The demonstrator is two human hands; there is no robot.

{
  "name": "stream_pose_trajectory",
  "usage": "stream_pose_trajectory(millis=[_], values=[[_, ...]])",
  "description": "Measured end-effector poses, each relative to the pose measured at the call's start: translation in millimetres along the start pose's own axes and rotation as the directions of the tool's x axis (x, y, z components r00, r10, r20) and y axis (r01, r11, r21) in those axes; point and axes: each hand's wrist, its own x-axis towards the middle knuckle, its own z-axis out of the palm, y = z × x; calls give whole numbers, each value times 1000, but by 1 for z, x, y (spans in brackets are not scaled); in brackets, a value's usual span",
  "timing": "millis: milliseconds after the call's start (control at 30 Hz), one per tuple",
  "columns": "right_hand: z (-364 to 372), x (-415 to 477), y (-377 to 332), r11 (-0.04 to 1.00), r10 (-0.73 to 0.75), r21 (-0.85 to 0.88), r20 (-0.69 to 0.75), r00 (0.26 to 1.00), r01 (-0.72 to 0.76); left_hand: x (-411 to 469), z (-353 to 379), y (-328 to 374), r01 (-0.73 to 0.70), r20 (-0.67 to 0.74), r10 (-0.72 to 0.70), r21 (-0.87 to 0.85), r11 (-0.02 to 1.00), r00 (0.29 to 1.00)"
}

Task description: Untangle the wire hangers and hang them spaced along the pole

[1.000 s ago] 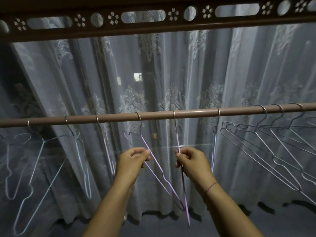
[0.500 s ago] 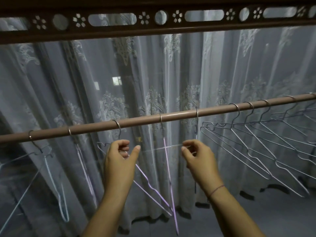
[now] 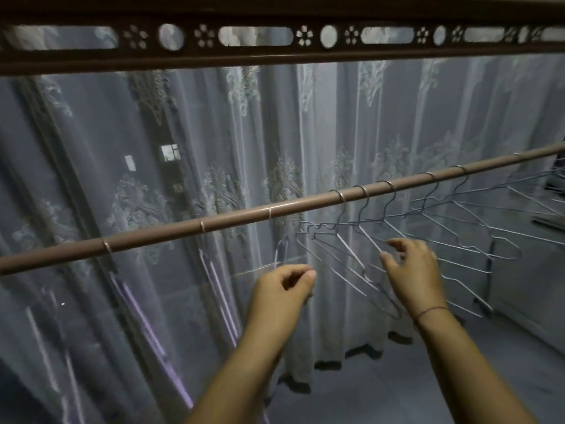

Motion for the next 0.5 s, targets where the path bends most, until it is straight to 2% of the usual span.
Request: stream_pose_trajectory(millis=[100,300,500], values=[[-6,13,12,1000,-17,13,68,998,16,17,42,-10,88,5,-88,-53,995,996],[-11,37,36,995,-77,83,296,952,54,53,113,-29,214,-142,-227,-100,972,964],[-9,57,48,983,-184,94,418,890,159,64,156,-25,201,-287,-230,-126,971,930]])
